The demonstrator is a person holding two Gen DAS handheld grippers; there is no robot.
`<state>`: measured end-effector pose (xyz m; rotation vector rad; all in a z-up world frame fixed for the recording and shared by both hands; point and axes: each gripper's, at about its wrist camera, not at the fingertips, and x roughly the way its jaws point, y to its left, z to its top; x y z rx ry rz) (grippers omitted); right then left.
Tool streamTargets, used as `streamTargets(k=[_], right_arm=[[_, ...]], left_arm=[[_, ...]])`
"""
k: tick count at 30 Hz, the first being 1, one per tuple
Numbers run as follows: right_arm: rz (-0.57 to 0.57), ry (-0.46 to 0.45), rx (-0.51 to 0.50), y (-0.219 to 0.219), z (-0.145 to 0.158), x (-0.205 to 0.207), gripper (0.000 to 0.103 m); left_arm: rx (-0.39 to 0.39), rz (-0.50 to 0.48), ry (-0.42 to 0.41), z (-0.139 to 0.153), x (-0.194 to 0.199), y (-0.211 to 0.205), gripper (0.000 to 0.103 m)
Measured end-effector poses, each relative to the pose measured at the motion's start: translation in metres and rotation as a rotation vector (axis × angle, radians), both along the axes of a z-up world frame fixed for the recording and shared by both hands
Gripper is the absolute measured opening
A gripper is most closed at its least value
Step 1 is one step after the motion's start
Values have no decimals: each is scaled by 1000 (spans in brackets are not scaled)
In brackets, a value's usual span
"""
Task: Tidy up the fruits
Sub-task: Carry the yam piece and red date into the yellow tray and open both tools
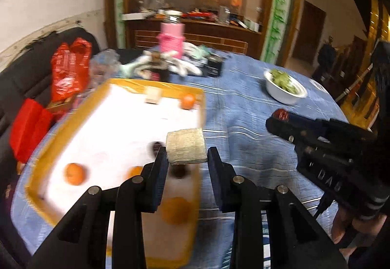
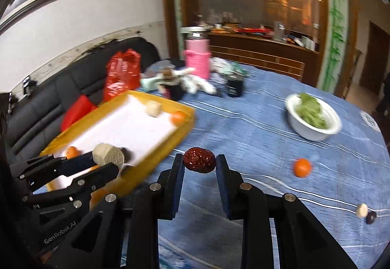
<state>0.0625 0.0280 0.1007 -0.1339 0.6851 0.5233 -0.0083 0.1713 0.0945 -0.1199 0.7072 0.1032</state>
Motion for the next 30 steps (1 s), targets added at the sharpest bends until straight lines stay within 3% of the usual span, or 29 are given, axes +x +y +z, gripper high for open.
streamTargets(k=[7, 13, 30], right_arm=[[111, 19, 8, 73, -2, -20, 26], [169, 56, -10, 115, -17, -26, 26], [183, 98, -27, 131, -32, -21, 26]], left_arm=[[14, 154, 26, -2, -18, 55, 31], [16, 218, 74, -17, -18, 79, 31], [6, 243, 119, -29, -14, 90, 31]])
